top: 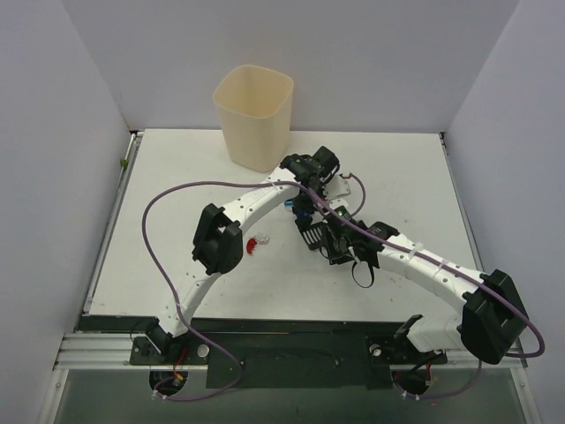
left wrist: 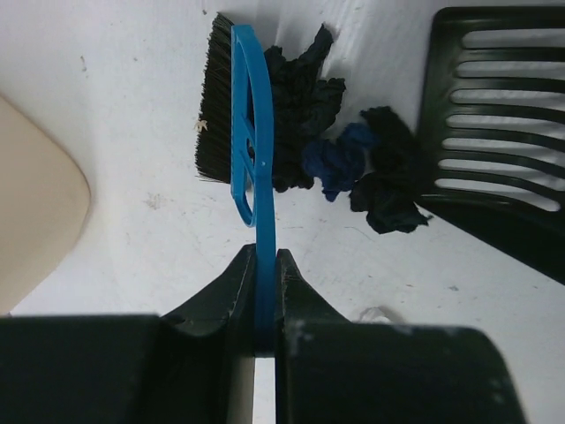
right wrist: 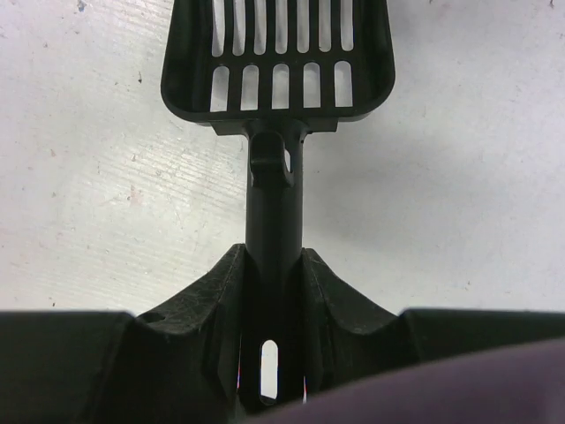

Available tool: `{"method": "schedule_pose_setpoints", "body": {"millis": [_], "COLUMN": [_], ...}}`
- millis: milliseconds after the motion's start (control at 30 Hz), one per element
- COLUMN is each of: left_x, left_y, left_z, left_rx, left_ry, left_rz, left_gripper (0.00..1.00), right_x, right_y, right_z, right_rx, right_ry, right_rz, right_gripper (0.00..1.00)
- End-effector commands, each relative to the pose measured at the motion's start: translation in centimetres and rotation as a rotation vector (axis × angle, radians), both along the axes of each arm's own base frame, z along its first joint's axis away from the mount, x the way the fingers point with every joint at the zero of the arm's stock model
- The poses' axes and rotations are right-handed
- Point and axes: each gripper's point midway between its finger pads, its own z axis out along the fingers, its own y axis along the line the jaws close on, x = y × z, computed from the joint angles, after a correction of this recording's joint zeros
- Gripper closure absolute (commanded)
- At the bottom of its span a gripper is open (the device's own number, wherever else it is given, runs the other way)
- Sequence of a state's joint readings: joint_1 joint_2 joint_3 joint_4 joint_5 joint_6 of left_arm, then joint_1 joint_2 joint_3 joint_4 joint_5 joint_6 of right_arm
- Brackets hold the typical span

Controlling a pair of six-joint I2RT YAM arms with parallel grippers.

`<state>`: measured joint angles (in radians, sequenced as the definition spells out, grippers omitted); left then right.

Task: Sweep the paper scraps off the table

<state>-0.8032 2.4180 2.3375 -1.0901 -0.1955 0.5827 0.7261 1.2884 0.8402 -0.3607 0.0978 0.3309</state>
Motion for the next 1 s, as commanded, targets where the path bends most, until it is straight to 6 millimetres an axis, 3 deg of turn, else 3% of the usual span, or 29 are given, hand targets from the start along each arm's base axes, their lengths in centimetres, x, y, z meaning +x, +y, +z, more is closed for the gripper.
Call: {"method": "schedule_pose_setpoints", "body": {"millis": [0,300,500,667,833,933,967], "left_x": [-7.1,-11.2,-11.8,-9.5,-6.3,-6.1,-6.0], "left_y": [-2.0,-3.9,-4.6,-3.9,-3.2,-2.5,-2.4], "left_z": [0.1,3.0,6.0,8.3,12.5,14.6,14.4], "left_rx": [-0.096,-0.240,-0.329,-0.376,-0.563,-0.658,-0.664], "left_ry": [0.270,0.444,0.452,0.335,0.267,0.287,0.294], "left_rz": [-0.048,0.014,0.082,0.168,0.296,0.315,0.320], "left_gripper": [1.00,1.00,1.00,1.00,1.00,1.00,1.00], "right_x": [1.4,1.4,1.4,1.1,0.9,0.7,0.7], "right_y": [0.8,0.8,0.7,0.3,0.3,0.4,0.2], "right_z": [0.7,0.0,0.0,-0.2,-0.5,-0.5,-0.6], "right_rx": [0.008,0.009,0.015,-0.008,-0.014,-0.009,-0.006], "right_ry": [-0.029,-0.030,-0.047,-0.071,-0.089,-0.107,-0.117], "right_rz": [0.011,0.004,0.001,0.003,0.009,0.016,0.012], "right_gripper": [1.00,1.00,1.00,1.00,1.00,1.00,1.00]}}
